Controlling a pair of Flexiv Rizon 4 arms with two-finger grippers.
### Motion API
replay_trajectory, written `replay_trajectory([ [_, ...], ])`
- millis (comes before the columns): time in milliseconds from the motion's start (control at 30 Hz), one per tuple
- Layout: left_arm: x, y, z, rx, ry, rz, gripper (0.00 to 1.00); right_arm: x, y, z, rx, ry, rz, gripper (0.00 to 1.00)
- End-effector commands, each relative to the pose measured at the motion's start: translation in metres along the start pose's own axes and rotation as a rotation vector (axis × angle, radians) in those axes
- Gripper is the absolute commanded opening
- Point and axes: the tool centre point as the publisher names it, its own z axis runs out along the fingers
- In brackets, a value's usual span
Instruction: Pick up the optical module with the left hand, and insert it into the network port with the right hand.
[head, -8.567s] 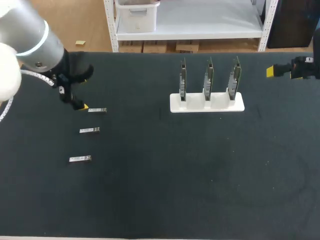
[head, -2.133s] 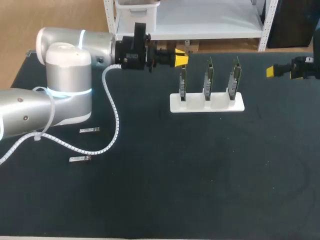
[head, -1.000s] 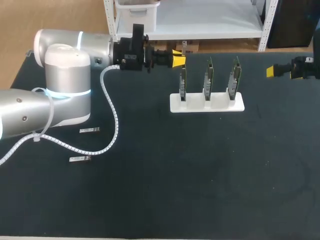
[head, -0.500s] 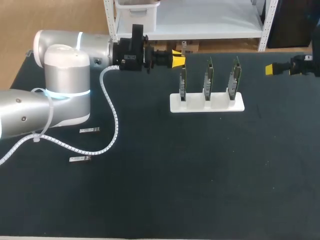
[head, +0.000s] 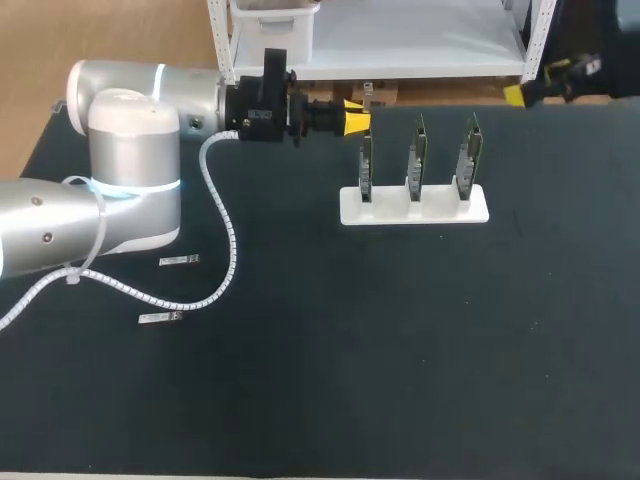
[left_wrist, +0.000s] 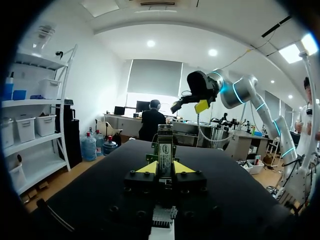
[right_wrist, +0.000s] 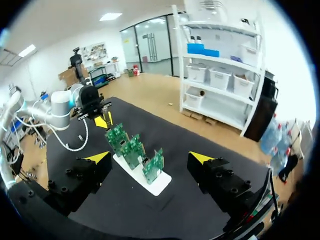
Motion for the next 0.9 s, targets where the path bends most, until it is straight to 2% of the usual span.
replay_trajectory([
  [33,0.001,-0.002,0.000,-0.005,-0.002,0.001,0.00,-0.017,-0.004,0.034,-0.569,0.009,-0.248,1.00],
  [100,0.001,-0.002,0.000,-0.005,-0.002,0.001,0.00,-0.024,0.000,0.044,-0.595,0.012,-0.277,1.00],
  [233,0.001,-0.002,0.000,-0.005,-0.002,0.001,0.00,-0.036,0.015,0.064,-0.727,0.035,-0.369,1.00],
  [333,0.001,-0.002,0.000,-0.005,-0.002,0.001,0.00,-0.041,0.027,0.075,-0.780,0.039,-0.412,1.00],
  [600,0.001,-0.002,0.000,-0.005,-0.002,0.001,0.00,-0.046,0.051,0.095,-0.867,0.043,-0.479,1.00],
  [900,0.001,-0.002,0.000,-0.005,-0.002,0.001,0.00,-0.053,0.067,0.110,-0.907,0.024,-0.464,1.00],
])
